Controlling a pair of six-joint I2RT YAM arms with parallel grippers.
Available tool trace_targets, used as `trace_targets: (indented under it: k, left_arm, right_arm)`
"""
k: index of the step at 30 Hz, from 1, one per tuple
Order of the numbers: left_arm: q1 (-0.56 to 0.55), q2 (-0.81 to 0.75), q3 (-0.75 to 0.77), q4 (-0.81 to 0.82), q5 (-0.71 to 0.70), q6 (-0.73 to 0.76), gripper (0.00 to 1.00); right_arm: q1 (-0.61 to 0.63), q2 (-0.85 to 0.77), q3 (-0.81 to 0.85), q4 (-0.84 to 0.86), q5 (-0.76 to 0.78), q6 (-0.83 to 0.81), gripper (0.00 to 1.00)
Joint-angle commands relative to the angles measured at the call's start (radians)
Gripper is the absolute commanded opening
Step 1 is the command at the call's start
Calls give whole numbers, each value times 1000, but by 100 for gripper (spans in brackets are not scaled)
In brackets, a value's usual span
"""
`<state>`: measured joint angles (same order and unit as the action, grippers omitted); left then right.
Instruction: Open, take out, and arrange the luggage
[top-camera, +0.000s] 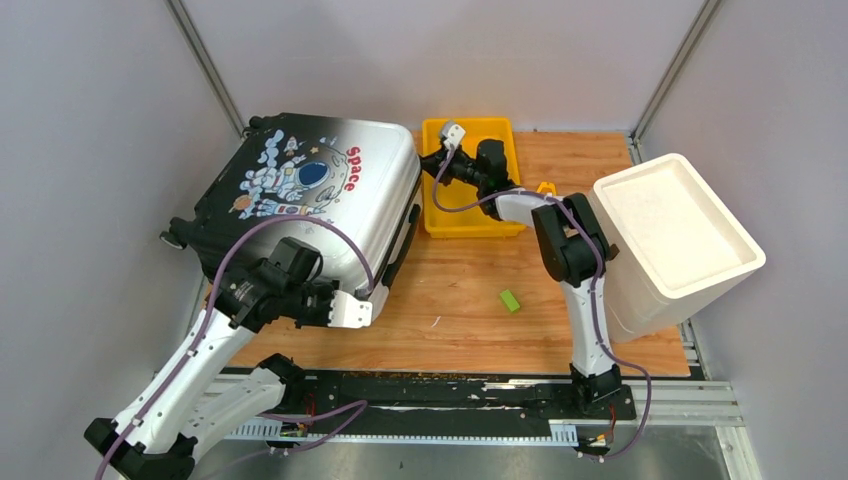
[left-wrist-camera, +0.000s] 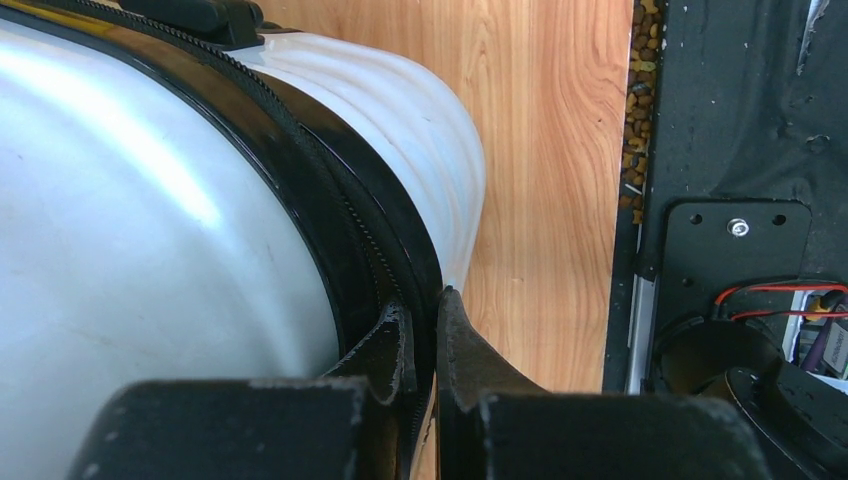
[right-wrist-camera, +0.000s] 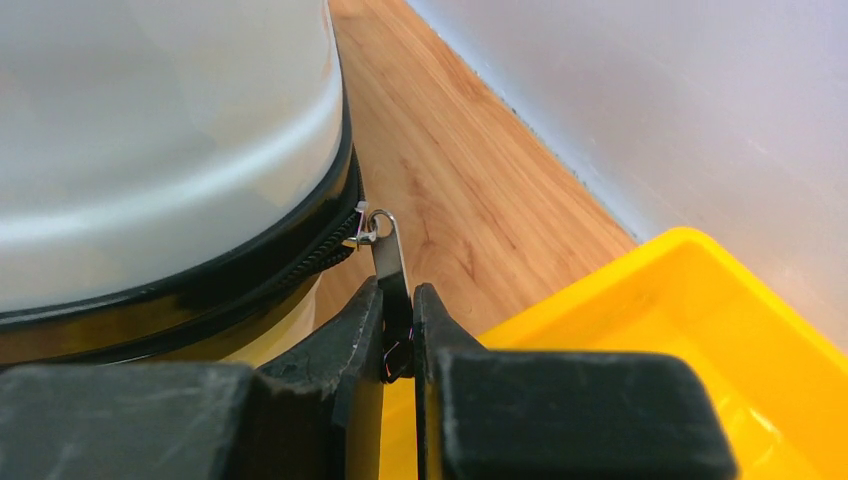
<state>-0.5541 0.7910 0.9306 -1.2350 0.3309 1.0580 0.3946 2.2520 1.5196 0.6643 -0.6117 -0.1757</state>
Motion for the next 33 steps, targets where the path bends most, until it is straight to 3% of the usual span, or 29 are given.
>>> trace_targets:
  k: [1, 6, 11, 16, 18, 20, 21, 23, 25, 26, 28, 30, 31, 32, 33]
  left_arm:
    - [-20, -74, 112, -149, 170, 33, 0]
    - [-19, -85, 99, -149, 159, 34, 0]
    - [-19, -98, 101, -131, 160, 40, 0]
    - [-20, -134, 61, -5, 31, -6, 0]
    - [-19, -155, 34, 65, -38, -42, 12]
    - [-20, -157, 35, 96, -56, -121, 40]
    - [-20, -156, 50, 92, -27, -128, 66]
    - [-19, -159, 71, 83, 15, -164, 87]
    - [-20, -174, 90, 80, 48, -204, 92]
    - [-19, -188, 94, 105, 50, -259, 98]
    - [-19, -211, 101, 186, 13, -408, 100]
    - [-20, -226, 106, 289, -83, -607, 100]
    - [-19, -228, 112, 327, -196, -674, 100]
    - [-19, -226, 117, 393, -262, -853, 100]
    - [-18, -220, 133, 419, -443, -938, 100]
  right_arm:
    - [-101, 39, 127, 310, 154, -25, 0]
    - [-101, 116, 178, 457, 71, 12, 0]
    - [-100, 189, 262, 493, 18, 12, 0]
    - [-102, 158, 204, 530, 42, 16, 0]
    - [-102, 121, 150, 540, 50, 7, 0]
    - [-102, 93, 106, 542, 28, 6, 0]
    - [-102, 83, 88, 547, 10, 10, 0]
    - [-97, 71, 55, 563, -16, 18, 0]
    - [-93, 59, 29, 572, -19, 19, 0]
    - [-91, 53, 16, 575, -18, 19, 0]
    - [-89, 42, 0, 578, -18, 23, 0]
    - [-87, 28, -13, 575, -21, 27, 0]
    - [-87, 22, -17, 571, -23, 30, 0]
    - [-86, 18, -18, 564, -29, 33, 0]
    - [-84, 12, -18, 553, -39, 36, 0]
